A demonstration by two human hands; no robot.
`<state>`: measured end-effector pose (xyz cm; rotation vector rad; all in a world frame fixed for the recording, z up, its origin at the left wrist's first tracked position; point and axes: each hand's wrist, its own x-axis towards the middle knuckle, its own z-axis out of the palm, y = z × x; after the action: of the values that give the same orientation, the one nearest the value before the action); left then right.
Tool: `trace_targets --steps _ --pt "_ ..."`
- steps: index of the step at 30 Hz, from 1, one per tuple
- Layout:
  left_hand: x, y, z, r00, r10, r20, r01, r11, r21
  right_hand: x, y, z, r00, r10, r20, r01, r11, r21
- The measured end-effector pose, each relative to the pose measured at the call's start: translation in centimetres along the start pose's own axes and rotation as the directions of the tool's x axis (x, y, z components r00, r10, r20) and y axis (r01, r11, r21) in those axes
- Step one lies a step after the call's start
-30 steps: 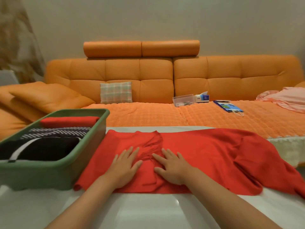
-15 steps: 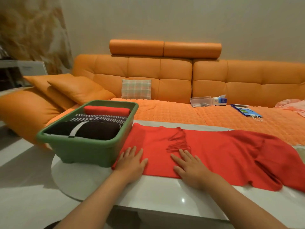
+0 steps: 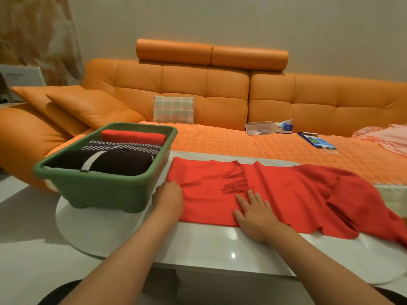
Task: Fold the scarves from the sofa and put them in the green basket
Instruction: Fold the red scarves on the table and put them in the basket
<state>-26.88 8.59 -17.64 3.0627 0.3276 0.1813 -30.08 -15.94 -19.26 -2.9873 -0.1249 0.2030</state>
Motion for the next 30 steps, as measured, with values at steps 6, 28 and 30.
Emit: trace_targets --steps 6,28,30 --pt "1.1 1.8 -4.1 0.977 0.019 -0.212 -0.082 0.954 -0.288 0.5 -3.8 0.6 1.000 -0.023 0.001 0.023 0.999 0.048" --pt "-3.3 18.0 -5.3 0.744 0.665 0.071 -0.163 0.283 -0.945 -0.2 8.8 -8.3 0.908 0.414 0.066 -0.225 0.347 0.910" --pt "-2.9 16.9 -3.4 0.779 0.627 -0.028 -0.372 0.424 -0.826 -0.8 9.4 -7.4 0.905 0.426 -0.006 -0.286 0.619 0.732"
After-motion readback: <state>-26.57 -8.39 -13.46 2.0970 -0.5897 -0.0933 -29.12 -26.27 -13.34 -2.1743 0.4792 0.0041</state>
